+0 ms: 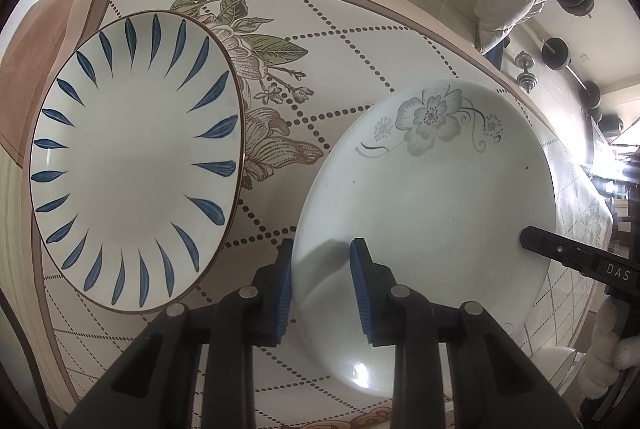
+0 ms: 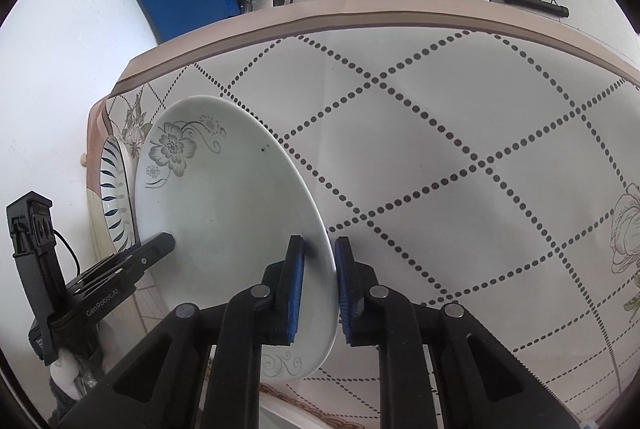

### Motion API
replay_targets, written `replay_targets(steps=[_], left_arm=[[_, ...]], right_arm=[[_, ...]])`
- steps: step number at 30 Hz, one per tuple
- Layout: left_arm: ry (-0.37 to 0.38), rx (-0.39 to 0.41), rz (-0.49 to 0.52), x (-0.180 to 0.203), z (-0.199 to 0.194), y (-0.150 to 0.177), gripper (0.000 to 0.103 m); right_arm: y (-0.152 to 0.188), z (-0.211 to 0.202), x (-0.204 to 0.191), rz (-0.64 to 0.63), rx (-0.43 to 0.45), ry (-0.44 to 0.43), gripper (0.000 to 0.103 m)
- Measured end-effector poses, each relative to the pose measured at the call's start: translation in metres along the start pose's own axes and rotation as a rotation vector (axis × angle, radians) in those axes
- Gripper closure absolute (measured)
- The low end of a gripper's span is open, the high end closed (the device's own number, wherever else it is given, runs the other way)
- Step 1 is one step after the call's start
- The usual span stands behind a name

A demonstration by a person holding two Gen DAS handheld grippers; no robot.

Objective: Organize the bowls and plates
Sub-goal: 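Lift the grey-flowered plate with both grippers toward the pink-flowered plate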

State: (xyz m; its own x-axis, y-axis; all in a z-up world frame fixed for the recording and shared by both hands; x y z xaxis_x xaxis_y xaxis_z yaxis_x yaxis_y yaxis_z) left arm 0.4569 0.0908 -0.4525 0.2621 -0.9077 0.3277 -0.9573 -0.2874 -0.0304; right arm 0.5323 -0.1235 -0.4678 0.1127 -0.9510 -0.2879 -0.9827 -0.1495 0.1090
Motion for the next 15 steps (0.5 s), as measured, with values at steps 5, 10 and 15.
replay_targets(steps=[5, 10, 15], left_arm=[[0.005, -0.016, 0.069, 0.018, 0.004, 0.007, 0.078], [0.021, -0.033, 0.098, 0.026, 0.009, -0.001, 0.075], [0.09, -0.058, 0.07, 0.022, 0.012, -0.01, 0.075]], right_arm=[[0.017, -0.006, 0.017, -0.017, -0.023, 0.035, 0.086], [0.025, -0.008, 0.035, 0.003, -0.039, 0.019, 0.087], [0.021, -0.008, 0.045, 0.078, -0.036, -0.051, 0.086]])
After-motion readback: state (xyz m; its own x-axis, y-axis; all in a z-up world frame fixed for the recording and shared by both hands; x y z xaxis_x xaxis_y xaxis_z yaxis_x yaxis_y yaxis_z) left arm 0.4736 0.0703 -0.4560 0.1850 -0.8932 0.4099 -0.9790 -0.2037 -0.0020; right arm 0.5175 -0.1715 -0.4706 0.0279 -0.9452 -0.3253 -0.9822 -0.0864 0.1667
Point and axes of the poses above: each gripper's, at about its wrist camera, not at the fingertips, and z roughly the way its jaws point, x to its right, y to its underside, the point moved 7 cm from there along z, roughly the way its jaws point, and after that the axes turned 10 degrees about y, right-handed, at the moved point
